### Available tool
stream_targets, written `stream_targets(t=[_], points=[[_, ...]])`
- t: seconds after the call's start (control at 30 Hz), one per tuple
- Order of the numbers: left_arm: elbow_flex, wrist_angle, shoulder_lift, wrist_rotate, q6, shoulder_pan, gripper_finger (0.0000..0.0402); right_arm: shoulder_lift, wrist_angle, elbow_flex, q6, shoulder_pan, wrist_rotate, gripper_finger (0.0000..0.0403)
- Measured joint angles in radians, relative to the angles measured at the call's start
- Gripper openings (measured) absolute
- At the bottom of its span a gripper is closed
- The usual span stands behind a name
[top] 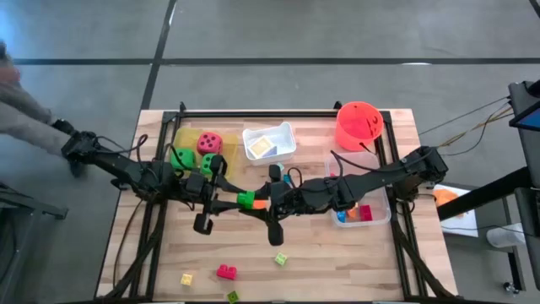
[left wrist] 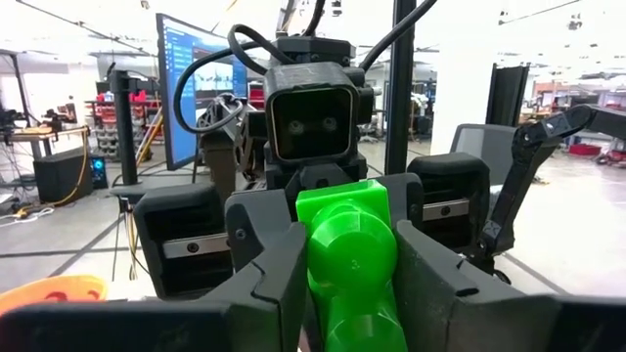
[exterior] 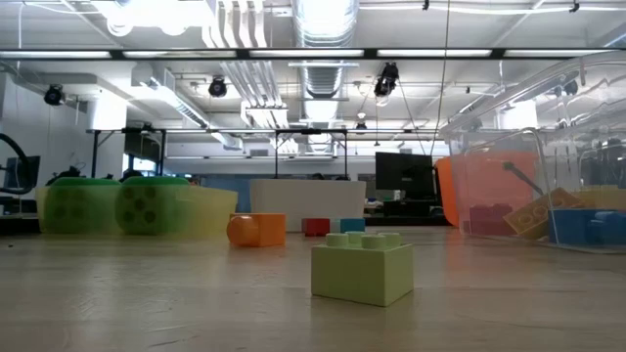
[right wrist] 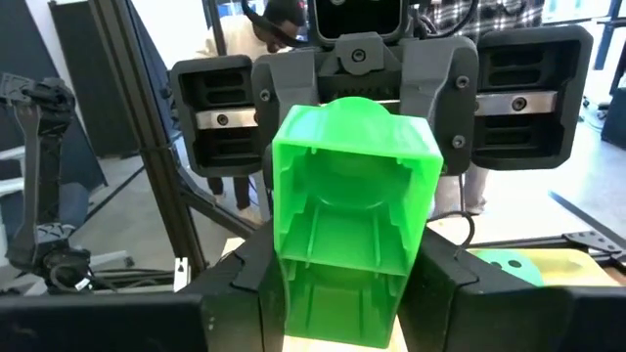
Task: Pick & Place Toys
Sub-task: Put the dark green game piece into the transparent bin
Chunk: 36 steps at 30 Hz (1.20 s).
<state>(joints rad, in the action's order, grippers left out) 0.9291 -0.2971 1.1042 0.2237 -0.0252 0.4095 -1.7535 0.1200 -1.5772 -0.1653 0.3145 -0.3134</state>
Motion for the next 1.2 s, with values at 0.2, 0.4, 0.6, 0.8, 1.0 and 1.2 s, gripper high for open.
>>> stream_targets(t=[0.2,0.4,0.6,0.8,1.0,1.2], points=[[0.0,0.007,0.0,-0.004,0.033,0.0,0.0155,0.0,-0.005,0.0,-0.003,0.0,0.001,0.0127],[0.0,0.032,-0.001,0.042,0.113,0.001,0.0207,-0.001,-0.005,0.001,-0.008,-0.002,-0.003,0.0127],[0.016,0.143,-0.003,0.071,0.158,0.001,0.0277,-0.001,-0.025,0.001,-0.011,-0.002,-0.006,0.0127],[0.088,0.406,-0.003,0.113,0.233,0.001,0.0328,-0.001,-0.126,0.001,-0.052,-0.01,-0.005,0.0127],[0.159,0.692,-0.003,0.15,0.386,0.001,0.0341,0.035,-0.444,-0.018,-0.134,-0.014,-0.084,0.0127],[0.152,0.842,-0.003,0.161,0.508,0.002,0.0342,0.121,-0.761,-0.038,-0.298,-0.015,-0.141,0.0127]])
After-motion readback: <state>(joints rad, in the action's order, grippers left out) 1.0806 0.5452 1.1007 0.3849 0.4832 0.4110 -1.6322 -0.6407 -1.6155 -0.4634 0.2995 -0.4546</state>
